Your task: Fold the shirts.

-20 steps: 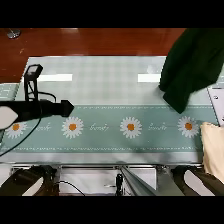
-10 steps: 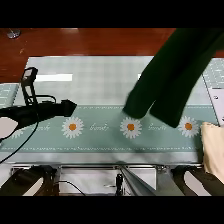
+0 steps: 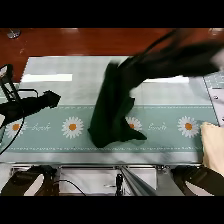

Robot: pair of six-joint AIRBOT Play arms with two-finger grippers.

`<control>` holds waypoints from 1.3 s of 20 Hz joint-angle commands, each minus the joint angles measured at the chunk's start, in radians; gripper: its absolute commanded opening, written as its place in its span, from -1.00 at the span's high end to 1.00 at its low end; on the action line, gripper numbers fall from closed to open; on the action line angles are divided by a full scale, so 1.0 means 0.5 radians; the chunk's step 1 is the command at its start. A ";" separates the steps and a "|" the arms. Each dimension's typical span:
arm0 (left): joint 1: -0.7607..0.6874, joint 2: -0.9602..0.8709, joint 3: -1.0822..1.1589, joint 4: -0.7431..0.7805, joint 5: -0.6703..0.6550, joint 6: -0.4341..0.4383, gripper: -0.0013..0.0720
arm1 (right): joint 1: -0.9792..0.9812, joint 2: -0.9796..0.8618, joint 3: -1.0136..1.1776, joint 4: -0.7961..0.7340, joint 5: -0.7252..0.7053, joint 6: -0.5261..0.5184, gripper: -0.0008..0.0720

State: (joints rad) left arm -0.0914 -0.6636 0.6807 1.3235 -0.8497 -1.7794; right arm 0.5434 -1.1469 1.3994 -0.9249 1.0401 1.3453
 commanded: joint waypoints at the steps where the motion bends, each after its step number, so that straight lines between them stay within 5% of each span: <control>1: 0.044 0.000 -0.002 -0.002 -0.062 0.004 -0.95 | 0.320 -0.364 -0.369 0.066 -0.317 0.146 0.93; 5: 0.044 -0.001 -0.002 -0.001 -0.043 0.004 -0.95 | 0.483 -0.710 -0.375 0.361 -0.446 0.201 0.92; 6: 0.044 -0.001 -0.002 -0.002 -0.044 0.004 -0.95 | 0.481 -0.733 -0.375 0.487 -0.433 0.181 0.55; 7: 0.044 -0.001 -0.002 -0.002 -0.047 0.004 -0.95 | 0.432 -0.725 -0.357 0.613 -0.367 0.129 -0.48; 8: 0.044 -0.001 -0.002 -0.002 -0.047 0.004 -0.95 | 0.320 -0.691 -0.294 0.706 -0.223 0.003 -0.73; 12: 0.044 -0.004 -0.002 -0.108 -0.166 0.048 -0.95 | -0.440 -0.289 -0.138 0.472 0.114 0.041 -0.73; 17: 0.044 -0.267 -0.001 -1.008 -0.714 0.690 -0.95 | -1.315 0.162 -0.365 -0.556 0.464 0.311 -0.72; 20: 0.043 -0.516 0.032 -1.590 -0.749 1.164 -0.95 | -1.557 0.401 -0.871 -0.510 0.352 0.305 -0.72; 26: -0.037 -1.127 0.108 -1.585 -1.217 1.302 -0.95 | -1.553 0.584 -1.595 -0.203 0.145 0.163 -0.72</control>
State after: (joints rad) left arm -0.0853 -1.0966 0.7242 0.5869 -1.3212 -1.2018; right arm -0.2134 -0.8917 0.7498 -1.0878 1.1496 1.4609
